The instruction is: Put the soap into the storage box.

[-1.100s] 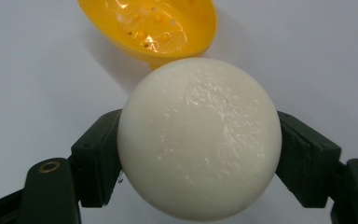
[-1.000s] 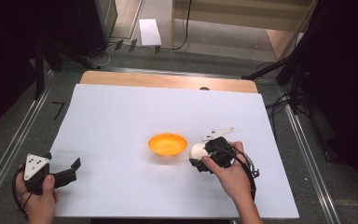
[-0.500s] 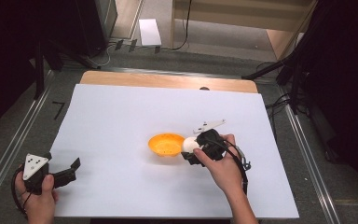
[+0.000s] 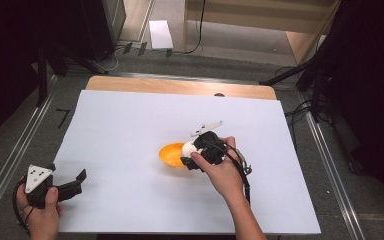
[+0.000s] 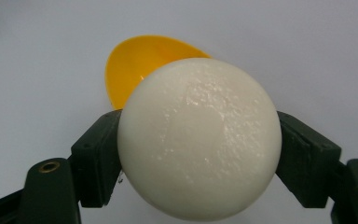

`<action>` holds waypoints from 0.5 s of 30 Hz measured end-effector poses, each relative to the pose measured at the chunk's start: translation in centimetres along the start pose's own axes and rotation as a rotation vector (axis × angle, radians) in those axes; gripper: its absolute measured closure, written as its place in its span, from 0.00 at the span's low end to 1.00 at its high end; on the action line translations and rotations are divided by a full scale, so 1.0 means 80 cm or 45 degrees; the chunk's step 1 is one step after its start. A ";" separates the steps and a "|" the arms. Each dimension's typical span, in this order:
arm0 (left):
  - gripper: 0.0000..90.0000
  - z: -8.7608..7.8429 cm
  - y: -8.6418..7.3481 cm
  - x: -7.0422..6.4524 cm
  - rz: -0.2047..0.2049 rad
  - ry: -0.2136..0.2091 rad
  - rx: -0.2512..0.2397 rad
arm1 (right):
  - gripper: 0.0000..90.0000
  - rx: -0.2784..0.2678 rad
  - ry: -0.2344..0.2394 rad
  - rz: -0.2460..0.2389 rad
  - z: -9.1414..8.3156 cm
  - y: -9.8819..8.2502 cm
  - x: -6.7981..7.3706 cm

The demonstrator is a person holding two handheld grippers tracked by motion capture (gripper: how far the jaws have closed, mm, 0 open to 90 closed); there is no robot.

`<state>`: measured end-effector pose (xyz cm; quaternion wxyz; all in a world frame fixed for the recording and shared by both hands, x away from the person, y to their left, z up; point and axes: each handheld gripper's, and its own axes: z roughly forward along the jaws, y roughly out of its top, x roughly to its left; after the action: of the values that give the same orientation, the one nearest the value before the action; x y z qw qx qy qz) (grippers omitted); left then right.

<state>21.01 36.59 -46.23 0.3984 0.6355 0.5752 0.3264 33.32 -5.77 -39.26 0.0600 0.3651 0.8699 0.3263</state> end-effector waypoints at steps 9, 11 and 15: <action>0.00 0.000 0.000 0.000 0.001 0.000 -0.001 | 0.28 0.001 -0.006 0.054 0.017 0.008 0.003; 0.00 0.000 0.000 0.000 0.003 -0.001 -0.001 | 0.28 0.008 -0.015 0.061 0.020 0.009 0.004; 0.00 0.000 0.000 -0.001 0.008 -0.001 -0.001 | 0.28 0.017 -0.028 0.090 0.027 0.011 0.006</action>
<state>21.03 36.54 -46.24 0.3978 0.6372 0.5730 0.3276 34.26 -3.87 -40.33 0.0557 0.3994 0.8579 0.3184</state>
